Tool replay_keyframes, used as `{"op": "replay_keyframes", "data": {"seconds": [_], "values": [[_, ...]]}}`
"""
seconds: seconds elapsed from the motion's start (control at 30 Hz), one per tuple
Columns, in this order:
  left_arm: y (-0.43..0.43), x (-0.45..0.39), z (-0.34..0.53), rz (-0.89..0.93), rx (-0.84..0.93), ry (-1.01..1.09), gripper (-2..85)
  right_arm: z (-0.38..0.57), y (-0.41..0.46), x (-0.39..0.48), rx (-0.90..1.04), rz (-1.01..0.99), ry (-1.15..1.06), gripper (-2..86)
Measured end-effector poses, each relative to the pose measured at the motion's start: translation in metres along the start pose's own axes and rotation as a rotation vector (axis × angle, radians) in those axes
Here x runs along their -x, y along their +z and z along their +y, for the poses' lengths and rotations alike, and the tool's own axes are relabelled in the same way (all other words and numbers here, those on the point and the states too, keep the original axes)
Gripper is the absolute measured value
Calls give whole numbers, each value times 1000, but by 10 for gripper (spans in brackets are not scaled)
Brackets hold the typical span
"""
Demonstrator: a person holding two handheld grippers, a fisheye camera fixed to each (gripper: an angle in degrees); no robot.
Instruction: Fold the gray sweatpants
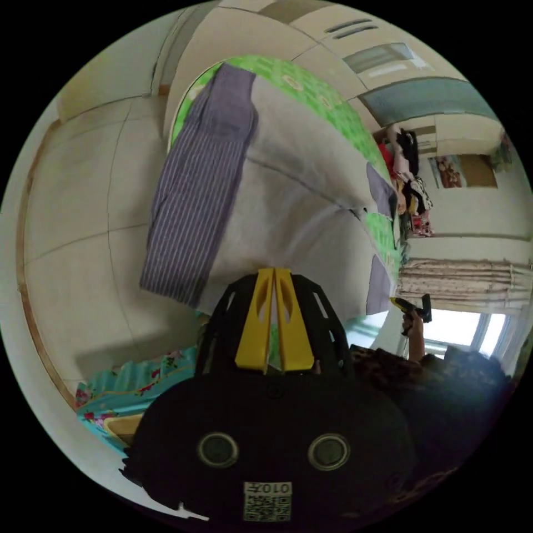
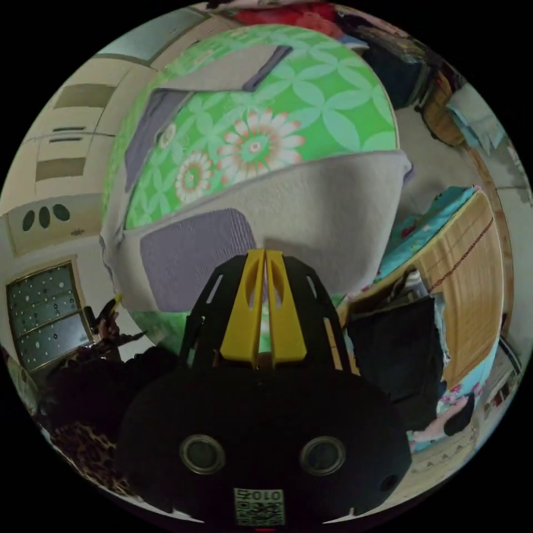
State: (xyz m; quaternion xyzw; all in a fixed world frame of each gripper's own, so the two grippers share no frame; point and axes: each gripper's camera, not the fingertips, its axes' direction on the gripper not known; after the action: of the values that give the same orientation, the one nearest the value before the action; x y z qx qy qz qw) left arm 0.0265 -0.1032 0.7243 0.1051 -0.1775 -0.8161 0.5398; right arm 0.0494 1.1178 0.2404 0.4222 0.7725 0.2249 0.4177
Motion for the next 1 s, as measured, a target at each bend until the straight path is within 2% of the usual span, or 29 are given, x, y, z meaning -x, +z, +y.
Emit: {"op": "replay_keyframes", "data": {"seconds": [0.13, 0.2, 0.3, 0.37, 0.43, 0.63, 0.73, 0.83, 1.0], "values": [[-31, -12, -1, 114, -150, 74, -2, -6, -29, -8, -238, -282, -56, 75], [-49, -14, -11, 88, -220, 102, -2, -21, -36, -4, -266, -263, -54, 93], [-56, -11, -23, 92, -221, 106, -2, -56, -43, 18, -268, -110, -91, 107], [-55, -7, -25, 113, -221, 95, -2, -88, -40, 26, -235, 0, -38, 101], [-48, -3, -25, 147, -209, 75, -2, -106, -41, 18, -255, -20, 26, 102], [-28, 17, -14, 208, -178, -10, -2, -136, -32, -42, -311, -343, 190, 101], [-26, 26, -9, 218, -178, -42, -2, -143, -26, -54, -309, -408, 172, 71], [-29, 32, -6, 203, -169, -55, -2, -159, -19, -61, -218, -573, 85, 46], [-46, 52, -4, 205, -186, -81, -2, -183, -58, -83, -416, -893, 101, 44]]}}
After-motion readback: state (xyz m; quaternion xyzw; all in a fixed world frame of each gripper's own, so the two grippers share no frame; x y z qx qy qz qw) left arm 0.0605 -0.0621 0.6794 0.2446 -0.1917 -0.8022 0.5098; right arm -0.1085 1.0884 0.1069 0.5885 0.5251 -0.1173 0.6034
